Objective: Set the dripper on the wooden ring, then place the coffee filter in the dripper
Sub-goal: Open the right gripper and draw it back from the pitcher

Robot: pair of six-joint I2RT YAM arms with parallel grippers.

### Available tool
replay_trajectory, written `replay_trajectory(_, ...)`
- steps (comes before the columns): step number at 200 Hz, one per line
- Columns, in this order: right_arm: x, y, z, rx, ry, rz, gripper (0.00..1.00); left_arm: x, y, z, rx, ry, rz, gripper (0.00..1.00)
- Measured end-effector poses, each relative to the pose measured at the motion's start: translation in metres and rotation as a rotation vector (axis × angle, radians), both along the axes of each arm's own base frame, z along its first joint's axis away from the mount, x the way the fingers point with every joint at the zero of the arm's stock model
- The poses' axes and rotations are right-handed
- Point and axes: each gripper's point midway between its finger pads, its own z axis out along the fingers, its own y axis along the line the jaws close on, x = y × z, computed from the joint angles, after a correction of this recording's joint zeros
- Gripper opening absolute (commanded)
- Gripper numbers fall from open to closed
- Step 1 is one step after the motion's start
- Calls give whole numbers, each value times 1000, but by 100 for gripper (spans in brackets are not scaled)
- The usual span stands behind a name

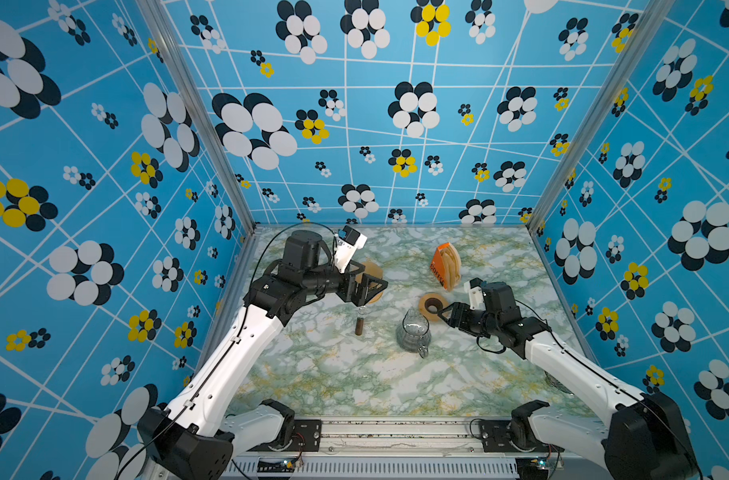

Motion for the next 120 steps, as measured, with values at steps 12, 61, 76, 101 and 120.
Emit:
replay_trajectory(12,2,-4,-7,33,23,-15,60,0,0,0,0,0,0,99)
replay_trajectory(61,12,-11,-37,118,102,-55,61,0,0,0,0,0,0,99)
replay_trajectory(76,15,-13,-44,139,115,-74,61,0,0,0,0,0,1,99)
replay_trajectory(101,21,-15,-56,161,132,-106,60,0,0,0,1,0,2,99)
replay_trajectory(120,26,-15,-58,177,128,-125,60,0,0,0,2,0,2,99)
